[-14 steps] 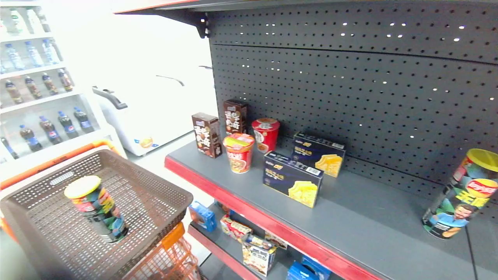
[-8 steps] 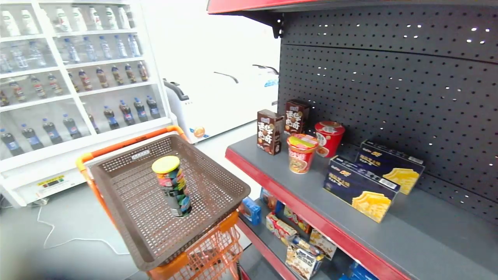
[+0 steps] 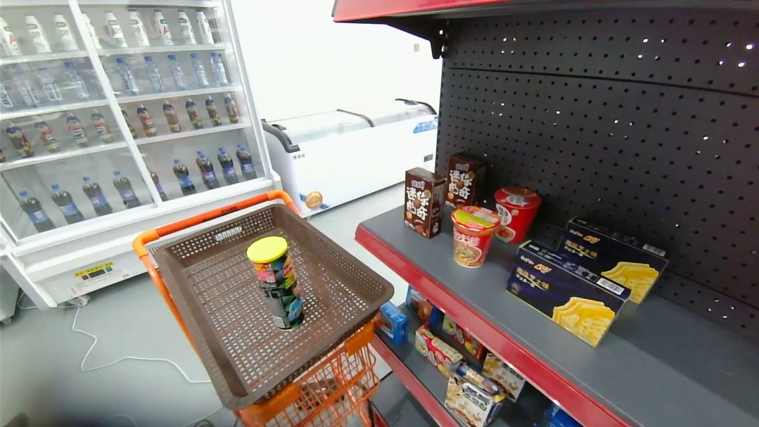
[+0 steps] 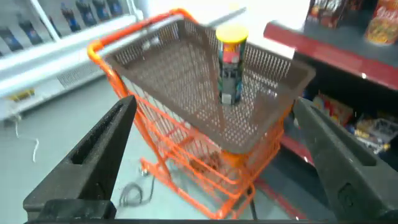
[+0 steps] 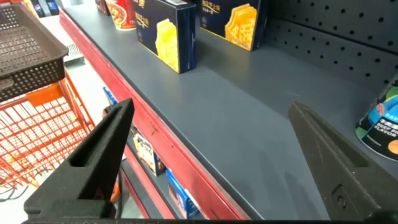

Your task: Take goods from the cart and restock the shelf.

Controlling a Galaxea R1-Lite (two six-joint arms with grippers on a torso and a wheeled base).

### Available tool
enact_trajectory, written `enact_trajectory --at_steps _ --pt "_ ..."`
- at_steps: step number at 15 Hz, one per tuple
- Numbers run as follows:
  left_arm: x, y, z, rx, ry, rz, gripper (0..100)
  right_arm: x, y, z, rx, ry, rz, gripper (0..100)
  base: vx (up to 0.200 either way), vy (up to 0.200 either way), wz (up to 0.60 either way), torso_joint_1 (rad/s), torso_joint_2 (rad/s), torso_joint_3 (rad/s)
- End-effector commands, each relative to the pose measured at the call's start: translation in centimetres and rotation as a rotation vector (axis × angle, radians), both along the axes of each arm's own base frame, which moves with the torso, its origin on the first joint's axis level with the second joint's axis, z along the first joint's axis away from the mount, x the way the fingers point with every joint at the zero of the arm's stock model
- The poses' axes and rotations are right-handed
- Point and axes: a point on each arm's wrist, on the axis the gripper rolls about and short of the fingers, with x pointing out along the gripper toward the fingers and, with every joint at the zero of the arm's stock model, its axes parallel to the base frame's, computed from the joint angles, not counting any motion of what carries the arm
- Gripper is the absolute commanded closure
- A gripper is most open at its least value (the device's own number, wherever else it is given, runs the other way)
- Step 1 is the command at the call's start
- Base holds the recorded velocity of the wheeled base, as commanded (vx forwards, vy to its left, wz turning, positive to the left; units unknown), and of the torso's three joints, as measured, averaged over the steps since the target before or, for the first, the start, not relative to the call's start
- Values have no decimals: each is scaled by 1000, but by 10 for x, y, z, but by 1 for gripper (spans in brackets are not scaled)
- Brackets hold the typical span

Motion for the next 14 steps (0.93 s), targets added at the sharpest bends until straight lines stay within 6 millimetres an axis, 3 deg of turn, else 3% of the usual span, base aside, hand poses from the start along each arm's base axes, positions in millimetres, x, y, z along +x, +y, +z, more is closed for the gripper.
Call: enact_trajectory --at_steps 1,5,9,14 --pt "66 -1 16 3 259 6 0 0 0 0 -1 0 0 0 0 0 0 0 0 0" --pt "111 -4 -6 1 461 -30 0 0 0 0 0 0 0 0 0 0 0 0 0 0" --pt "193 -2 -27 -5 371 -2 0 0 0 0 -1 0 2 0 0 0 0 0 0 0" --pt "236 -9 -73 -15 428 -71 0 0 0 0 0 0 0 0 0 0 0 0 0 0"
